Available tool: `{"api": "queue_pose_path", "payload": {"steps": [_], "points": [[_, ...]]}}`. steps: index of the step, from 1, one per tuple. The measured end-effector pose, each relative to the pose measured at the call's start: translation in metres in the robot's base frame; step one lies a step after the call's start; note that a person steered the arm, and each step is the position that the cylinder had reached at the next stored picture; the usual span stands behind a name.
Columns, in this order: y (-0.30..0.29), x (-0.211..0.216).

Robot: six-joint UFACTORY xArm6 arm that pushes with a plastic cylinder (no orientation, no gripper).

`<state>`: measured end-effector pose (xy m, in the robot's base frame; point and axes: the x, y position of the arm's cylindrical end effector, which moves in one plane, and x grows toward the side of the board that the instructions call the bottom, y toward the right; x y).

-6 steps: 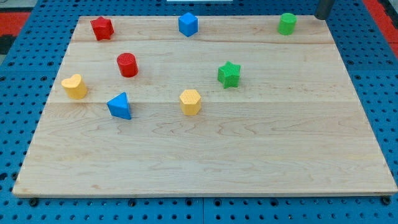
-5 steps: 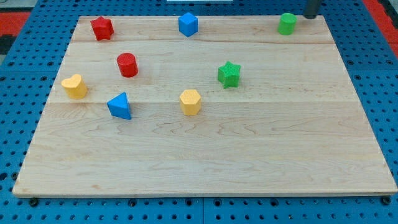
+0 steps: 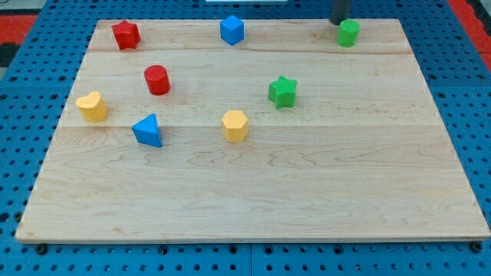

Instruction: Slide green circle to the right side of the green star

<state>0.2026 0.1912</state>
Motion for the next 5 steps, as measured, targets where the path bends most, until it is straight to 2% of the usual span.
{"api": "queue_pose_path", "payload": {"steps": [1,2,3,4,5], "points": [[-0.022,0.027],[-0.02,0.039],[0.007,0.026],[-0.002,0.075],[-0.073,0.111]]}}
